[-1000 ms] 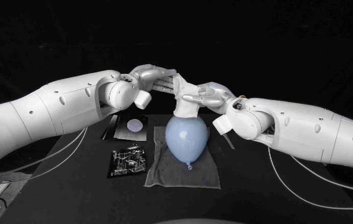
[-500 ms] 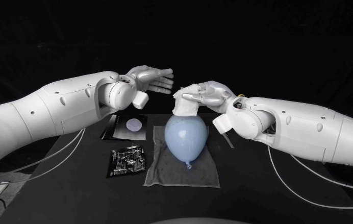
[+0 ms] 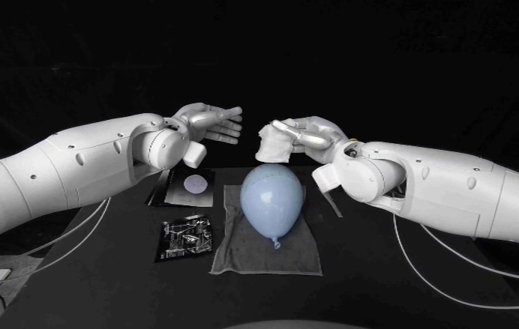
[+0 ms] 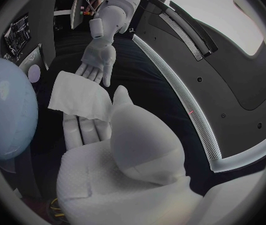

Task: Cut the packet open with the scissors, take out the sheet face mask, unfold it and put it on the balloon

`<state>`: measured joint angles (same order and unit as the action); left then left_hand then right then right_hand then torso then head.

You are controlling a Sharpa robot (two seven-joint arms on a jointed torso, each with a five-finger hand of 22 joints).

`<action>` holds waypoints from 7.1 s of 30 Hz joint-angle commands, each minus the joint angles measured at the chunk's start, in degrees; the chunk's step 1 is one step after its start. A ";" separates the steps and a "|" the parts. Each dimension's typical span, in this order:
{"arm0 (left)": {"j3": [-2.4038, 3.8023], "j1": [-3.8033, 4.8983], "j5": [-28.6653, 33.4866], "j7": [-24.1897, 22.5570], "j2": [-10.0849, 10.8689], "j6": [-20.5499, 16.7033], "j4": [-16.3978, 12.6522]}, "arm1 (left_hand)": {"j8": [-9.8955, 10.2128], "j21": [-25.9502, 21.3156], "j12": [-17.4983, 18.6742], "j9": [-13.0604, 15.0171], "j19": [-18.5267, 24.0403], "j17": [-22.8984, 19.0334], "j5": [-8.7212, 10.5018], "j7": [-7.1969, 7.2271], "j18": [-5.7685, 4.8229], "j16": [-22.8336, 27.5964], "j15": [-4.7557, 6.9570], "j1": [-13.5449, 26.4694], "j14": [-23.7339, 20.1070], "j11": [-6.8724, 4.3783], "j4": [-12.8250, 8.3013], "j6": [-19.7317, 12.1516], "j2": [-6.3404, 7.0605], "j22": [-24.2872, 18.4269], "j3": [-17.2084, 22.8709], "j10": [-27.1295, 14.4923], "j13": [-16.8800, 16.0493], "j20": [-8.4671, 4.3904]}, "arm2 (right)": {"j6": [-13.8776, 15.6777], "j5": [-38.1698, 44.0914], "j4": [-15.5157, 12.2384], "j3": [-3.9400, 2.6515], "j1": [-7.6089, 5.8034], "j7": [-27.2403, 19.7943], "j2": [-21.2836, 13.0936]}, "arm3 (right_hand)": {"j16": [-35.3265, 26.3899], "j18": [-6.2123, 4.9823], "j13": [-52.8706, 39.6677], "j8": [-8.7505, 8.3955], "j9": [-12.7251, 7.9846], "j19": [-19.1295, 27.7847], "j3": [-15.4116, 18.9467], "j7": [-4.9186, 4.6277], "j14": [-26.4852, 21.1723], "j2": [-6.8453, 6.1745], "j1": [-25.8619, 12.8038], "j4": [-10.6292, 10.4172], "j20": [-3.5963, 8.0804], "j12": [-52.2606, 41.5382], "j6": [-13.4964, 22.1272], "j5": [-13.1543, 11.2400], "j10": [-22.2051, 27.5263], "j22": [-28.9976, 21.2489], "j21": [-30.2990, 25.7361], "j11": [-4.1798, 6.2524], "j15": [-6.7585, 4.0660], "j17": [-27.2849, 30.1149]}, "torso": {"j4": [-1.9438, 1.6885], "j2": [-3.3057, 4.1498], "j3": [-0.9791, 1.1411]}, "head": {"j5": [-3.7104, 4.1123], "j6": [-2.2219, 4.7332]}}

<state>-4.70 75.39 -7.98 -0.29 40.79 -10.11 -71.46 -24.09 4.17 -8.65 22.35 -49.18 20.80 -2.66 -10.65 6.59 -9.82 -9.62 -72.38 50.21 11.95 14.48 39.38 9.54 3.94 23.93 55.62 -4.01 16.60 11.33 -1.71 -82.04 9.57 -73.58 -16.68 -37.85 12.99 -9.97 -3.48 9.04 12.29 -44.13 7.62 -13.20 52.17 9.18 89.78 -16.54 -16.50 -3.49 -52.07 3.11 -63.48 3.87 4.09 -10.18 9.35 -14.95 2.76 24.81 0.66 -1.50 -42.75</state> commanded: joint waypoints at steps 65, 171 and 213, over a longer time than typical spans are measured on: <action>0.69 -5.79 -24.72 -8.43 3.63 -21.57 -15.11 | -3.18 24.94 -25.98 -4.43 -10.36 15.55 -0.16 0.15 3.65 -46.82 6.55 -12.27 7.85 -5.46 2.05 8.15 1.01 16.49 -12.02 -0.14 -13.60 -7.61 | 5.69 -3.92 -3.86 0.18 0.08 -3.54 -1.23 | -6.62 2.47 -0.07 -5.75 -4.59 11.44 14.30 -3.48 -12.51 7.54 -20.96 -0.04 -0.24 0.01 15.19 -0.02 13.97 -0.51 -0.77 -3.83 3.65 4.93 | -0.02 0.01 0.00 | 2.50 1.40; 1.19 -6.23 9.21 -5.23 -5.07 22.15 1.45 | 1.12 0.14 -2.27 -10.94 -2.16 -8.16 -0.02 -1.72 1.93 -7.01 1.61 20.90 1.03 -2.67 2.43 11.27 -19.00 -0.08 -36.65 7.23 -0.85 0.05 | -0.43 28.56 -8.70 -0.26 -3.22 2.53 -4.97 | -2.20 -0.65 -0.10 0.16 -4.37 -2.64 -39.55 0.63 5.76 -7.15 -19.99 28.17 1.41 -0.23 -4.97 0.24 -1.01 0.48 6.84 0.89 -1.44 1.98 | 0.02 -0.02 0.01 | -0.37 2.82; 1.18 -6.21 14.00 -11.08 -4.59 25.77 1.08 | 5.64 -1.28 4.93 -10.56 13.66 -6.58 -0.06 -2.01 -2.74 -0.66 0.34 17.65 -0.92 -1.54 2.48 6.98 -26.61 -0.98 -46.88 5.07 0.13 0.15 | -0.14 24.29 -7.56 -0.61 -5.32 9.87 -5.00 | -0.14 -0.62 -0.10 0.88 -3.23 -5.89 -40.07 1.07 9.30 -8.86 -19.57 26.50 2.67 -0.31 -4.02 0.20 -0.03 1.38 9.27 1.14 -2.53 0.09 | 0.04 -0.03 0.01 | -0.22 2.27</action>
<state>-3.68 69.02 3.03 -7.14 36.34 14.65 -70.19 -18.61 3.00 -3.63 11.88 -35.92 14.26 -2.85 -12.01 4.33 -10.64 -9.23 -54.37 49.75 10.56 16.83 46.45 -17.10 3.01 -23.05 60.89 -3.75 16.89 12.68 22.82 -89.70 8.90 -78.97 -8.61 -42.81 12.61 -10.25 -3.51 9.73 9.02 -49.75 -32.42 -12.14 61.15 0.87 70.30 10.33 -13.83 -3.76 -56.41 3.67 -63.25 5.24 12.98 -9.32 6.93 -14.81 2.80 24.82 0.62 -1.76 -40.45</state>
